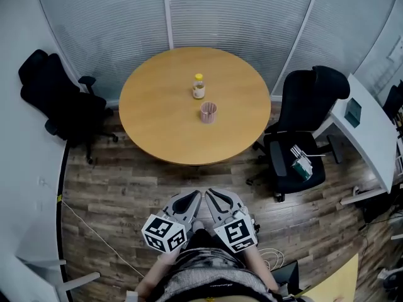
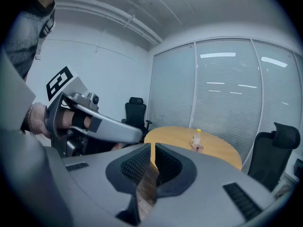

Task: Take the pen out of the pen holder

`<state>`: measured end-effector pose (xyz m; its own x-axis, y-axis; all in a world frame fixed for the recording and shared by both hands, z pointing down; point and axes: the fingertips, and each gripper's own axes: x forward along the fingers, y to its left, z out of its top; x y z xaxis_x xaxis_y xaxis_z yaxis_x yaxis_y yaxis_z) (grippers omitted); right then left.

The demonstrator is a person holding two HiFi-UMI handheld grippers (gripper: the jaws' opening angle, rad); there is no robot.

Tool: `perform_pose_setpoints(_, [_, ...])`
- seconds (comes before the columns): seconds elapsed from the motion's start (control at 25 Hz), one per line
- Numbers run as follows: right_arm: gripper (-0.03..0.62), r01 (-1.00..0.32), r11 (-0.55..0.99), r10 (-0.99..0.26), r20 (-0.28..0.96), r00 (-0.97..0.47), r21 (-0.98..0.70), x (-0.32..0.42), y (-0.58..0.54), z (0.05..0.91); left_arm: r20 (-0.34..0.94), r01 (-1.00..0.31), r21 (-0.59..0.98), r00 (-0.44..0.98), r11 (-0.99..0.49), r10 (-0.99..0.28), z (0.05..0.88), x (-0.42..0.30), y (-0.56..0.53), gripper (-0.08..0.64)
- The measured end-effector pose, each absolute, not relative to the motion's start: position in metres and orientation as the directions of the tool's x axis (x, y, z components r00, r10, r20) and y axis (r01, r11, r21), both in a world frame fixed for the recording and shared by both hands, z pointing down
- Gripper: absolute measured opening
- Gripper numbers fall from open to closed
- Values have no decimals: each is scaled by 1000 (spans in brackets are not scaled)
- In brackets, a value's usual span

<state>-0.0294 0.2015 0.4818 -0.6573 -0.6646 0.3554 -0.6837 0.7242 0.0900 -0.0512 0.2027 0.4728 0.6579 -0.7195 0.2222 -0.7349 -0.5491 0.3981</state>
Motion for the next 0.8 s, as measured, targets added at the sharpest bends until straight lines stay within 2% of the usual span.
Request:
perform_pose_setpoints(0.52, [41,-690,721,-658,381,-649,70,-39,193,493,239,-744,429,640,-512,-730,484,-69,198,5])
perform_pose_setpoints(0.8, [41,-659,749,-632,370,-681,67,-39,157,487,230,-752,421,629,-507,-743,480,-64,160,5])
